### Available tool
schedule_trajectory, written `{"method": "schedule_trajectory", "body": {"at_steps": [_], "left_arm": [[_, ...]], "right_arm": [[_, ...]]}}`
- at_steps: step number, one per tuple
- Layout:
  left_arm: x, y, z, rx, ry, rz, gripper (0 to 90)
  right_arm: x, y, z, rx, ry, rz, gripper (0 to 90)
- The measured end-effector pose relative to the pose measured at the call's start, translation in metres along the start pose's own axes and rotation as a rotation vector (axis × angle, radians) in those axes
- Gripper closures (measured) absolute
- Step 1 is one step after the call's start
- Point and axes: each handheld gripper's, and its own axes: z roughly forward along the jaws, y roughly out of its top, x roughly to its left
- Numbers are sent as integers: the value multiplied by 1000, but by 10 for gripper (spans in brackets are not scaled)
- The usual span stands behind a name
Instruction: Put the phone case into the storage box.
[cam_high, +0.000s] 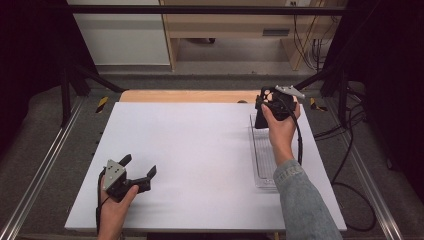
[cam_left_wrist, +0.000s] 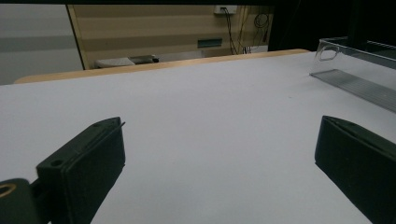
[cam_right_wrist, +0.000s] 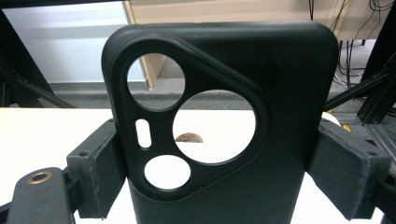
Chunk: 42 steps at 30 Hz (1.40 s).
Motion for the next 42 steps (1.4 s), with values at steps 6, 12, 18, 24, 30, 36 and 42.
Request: {"method": "schedule_trajectory", "body": {"at_steps": [6, 12, 18, 24, 30, 36, 42], "left_arm": [[0, -1, 1, 1, -4, -6, 17], [1, -1, 1, -1, -4, -8, 17], [0, -1, 1, 0, -6, -8, 17], [0, -1, 1, 1, -8, -4, 17], [0, -1, 1, 0, -9, -7, 17], [1, -1, 2, -2, -11, -8, 17], [2, -1, 2, -2, -11, -10, 17]], "right_arm": [[1, -5, 9, 5, -16, -8, 139], [3, -11, 17, 6, -42, -18, 139], [7, -13, 21, 8, -41, -19, 139], [8, -16, 24, 15, -48, -26, 138], [8, -17, 26, 20, -43, -9, 138], [5, -19, 30, 23, -51, 0, 138], [4, -20, 33, 26, -51, 5, 138]]}}
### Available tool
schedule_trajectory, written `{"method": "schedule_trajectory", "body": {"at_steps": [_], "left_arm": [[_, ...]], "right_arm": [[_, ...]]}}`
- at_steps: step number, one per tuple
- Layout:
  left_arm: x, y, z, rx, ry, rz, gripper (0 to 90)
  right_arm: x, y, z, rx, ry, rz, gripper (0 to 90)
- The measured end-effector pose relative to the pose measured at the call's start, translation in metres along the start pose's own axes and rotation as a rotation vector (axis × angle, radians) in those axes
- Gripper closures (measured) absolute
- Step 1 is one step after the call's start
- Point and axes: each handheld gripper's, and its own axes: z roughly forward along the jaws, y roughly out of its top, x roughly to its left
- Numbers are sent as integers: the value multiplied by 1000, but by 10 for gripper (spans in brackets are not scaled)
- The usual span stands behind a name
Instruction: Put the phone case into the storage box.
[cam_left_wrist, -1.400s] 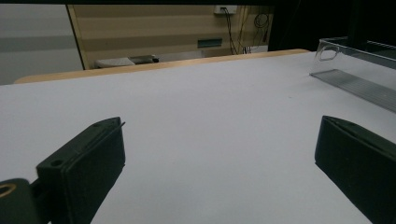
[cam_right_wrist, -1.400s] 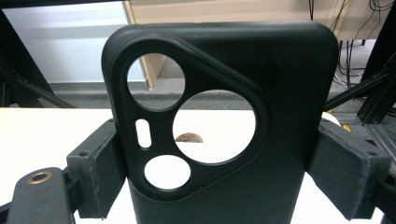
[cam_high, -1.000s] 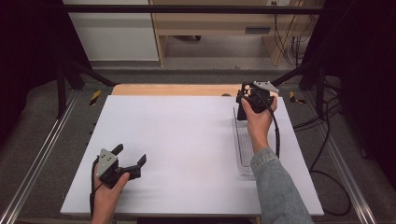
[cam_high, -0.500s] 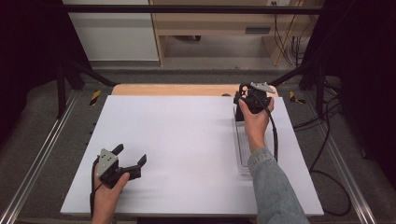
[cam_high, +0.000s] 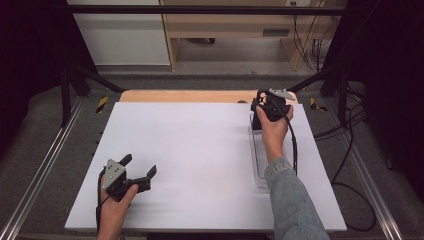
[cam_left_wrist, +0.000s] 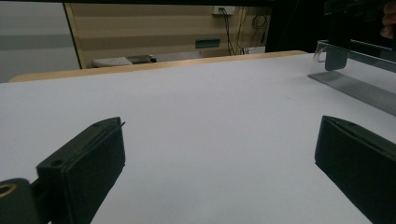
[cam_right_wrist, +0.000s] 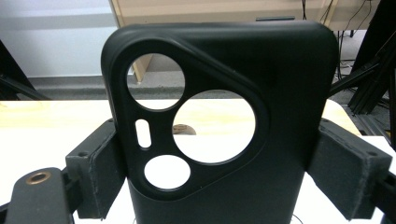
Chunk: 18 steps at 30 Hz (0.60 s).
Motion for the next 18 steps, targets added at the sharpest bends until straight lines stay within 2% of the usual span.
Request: {"method": "schedule_trajectory", "body": {"at_steps": [18], "left_arm": [[0, 0, 1, 2, -3, 2, 17]], "right_arm": [[-2, -4, 5, 7, 1, 0, 137]]}}
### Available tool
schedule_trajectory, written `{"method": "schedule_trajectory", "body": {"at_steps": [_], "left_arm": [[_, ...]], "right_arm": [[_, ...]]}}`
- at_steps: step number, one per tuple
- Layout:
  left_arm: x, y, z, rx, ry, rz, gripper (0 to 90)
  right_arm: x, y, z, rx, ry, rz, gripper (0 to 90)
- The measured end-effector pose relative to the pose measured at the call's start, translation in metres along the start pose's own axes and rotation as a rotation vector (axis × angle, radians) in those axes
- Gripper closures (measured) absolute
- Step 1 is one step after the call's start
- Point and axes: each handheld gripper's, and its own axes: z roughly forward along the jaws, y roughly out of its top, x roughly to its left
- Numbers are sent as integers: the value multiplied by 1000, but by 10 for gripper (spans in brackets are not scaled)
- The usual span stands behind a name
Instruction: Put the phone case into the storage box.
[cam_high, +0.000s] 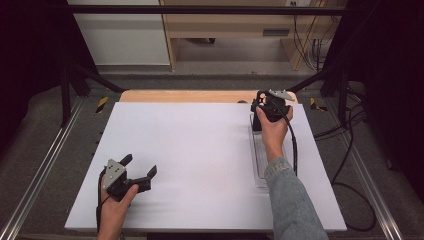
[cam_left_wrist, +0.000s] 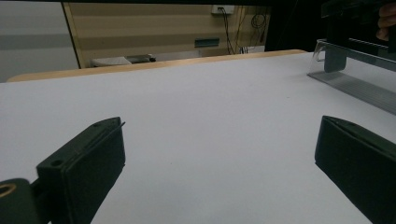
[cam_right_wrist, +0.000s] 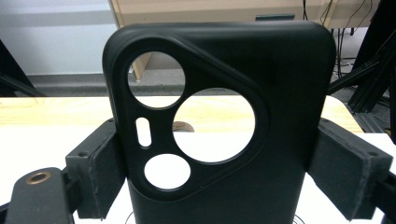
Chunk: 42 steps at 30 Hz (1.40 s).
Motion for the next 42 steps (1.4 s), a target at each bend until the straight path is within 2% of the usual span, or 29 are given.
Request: {"method": "schedule_trajectory", "body": {"at_steps": [21, 42], "left_arm": [[0, 0, 0, 1, -5, 4, 15], [0, 0, 0, 3, -11, 12, 15]], "right_arm": [[2, -6, 5, 0, -1, -9, 136], [1, -13, 8, -4, 2, 14, 136]]}}
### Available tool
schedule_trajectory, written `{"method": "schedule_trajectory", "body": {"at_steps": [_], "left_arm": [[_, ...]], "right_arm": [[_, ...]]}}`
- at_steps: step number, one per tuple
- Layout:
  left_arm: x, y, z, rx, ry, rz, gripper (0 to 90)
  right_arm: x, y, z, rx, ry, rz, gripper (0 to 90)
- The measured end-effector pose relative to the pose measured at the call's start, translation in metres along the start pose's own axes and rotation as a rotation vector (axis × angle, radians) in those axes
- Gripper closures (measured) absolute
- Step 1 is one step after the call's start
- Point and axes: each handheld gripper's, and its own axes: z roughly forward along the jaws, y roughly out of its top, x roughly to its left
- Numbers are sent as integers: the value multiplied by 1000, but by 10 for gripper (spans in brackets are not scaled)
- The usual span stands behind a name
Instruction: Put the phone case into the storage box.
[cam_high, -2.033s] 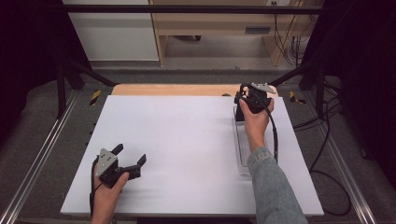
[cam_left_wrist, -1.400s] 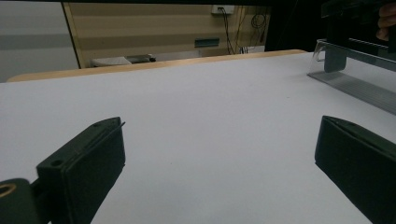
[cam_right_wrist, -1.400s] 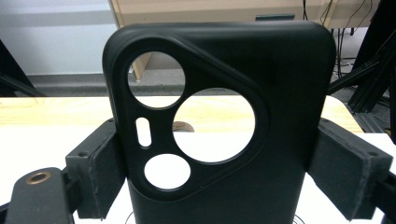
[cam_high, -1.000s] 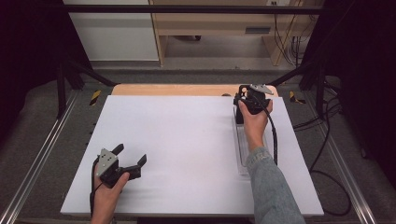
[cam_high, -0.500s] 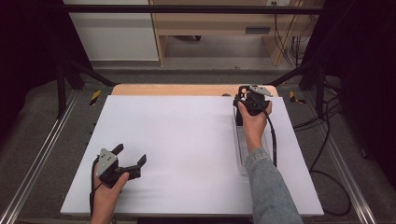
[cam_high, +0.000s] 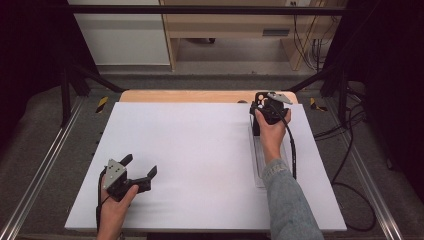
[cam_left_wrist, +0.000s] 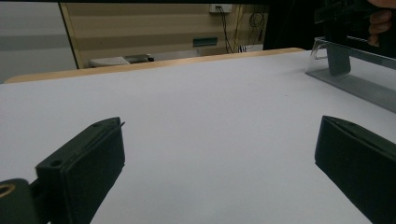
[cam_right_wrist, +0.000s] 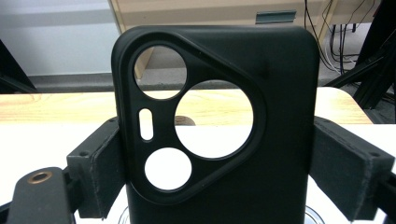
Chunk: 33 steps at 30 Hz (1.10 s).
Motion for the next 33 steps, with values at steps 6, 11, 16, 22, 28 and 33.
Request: {"method": "schedule_trajectory", "body": {"at_steps": [6, 11, 16, 22, 28, 33], "left_arm": [[0, 0, 0, 2, -2, 2, 15], [-1, 0, 1, 3, -4, 2, 15], [-2, 0, 1, 4, -6, 8, 15], [-2, 0, 1, 4, -9, 7, 15], [-3, 0, 2, 5, -10, 10, 15], [-4, 0, 2, 10, -14, 17, 16]], "right_arm": [[1, 0, 1, -3, 1, -5, 136], [1, 0, 1, -5, 0, -5, 136], [1, 0, 2, -6, 2, -5, 136], [1, 0, 2, -5, 1, -8, 136], [1, -1, 3, -3, -1, -11, 136], [0, -1, 3, -1, -2, -14, 136]]}}
